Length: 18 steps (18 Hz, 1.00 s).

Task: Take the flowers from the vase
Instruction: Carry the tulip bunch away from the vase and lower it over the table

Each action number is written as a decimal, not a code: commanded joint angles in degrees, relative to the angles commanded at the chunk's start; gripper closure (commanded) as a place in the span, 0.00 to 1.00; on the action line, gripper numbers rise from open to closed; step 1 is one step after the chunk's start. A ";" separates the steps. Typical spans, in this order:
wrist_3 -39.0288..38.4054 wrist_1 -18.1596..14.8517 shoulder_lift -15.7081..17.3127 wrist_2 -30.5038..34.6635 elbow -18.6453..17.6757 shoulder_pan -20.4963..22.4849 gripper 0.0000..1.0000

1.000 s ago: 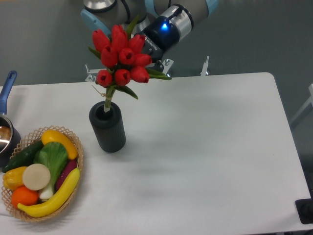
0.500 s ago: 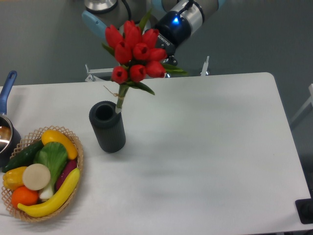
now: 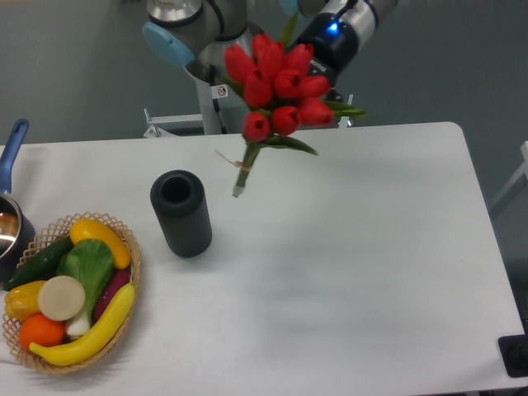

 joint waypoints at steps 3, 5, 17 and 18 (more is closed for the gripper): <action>0.53 -0.09 0.08 8.96 1.50 0.00 0.85; 0.53 -0.09 0.08 11.96 2.46 -0.09 0.86; 5.71 -0.26 -1.23 33.32 4.49 -1.75 0.85; 7.28 -0.18 -1.50 34.29 4.49 -2.02 0.85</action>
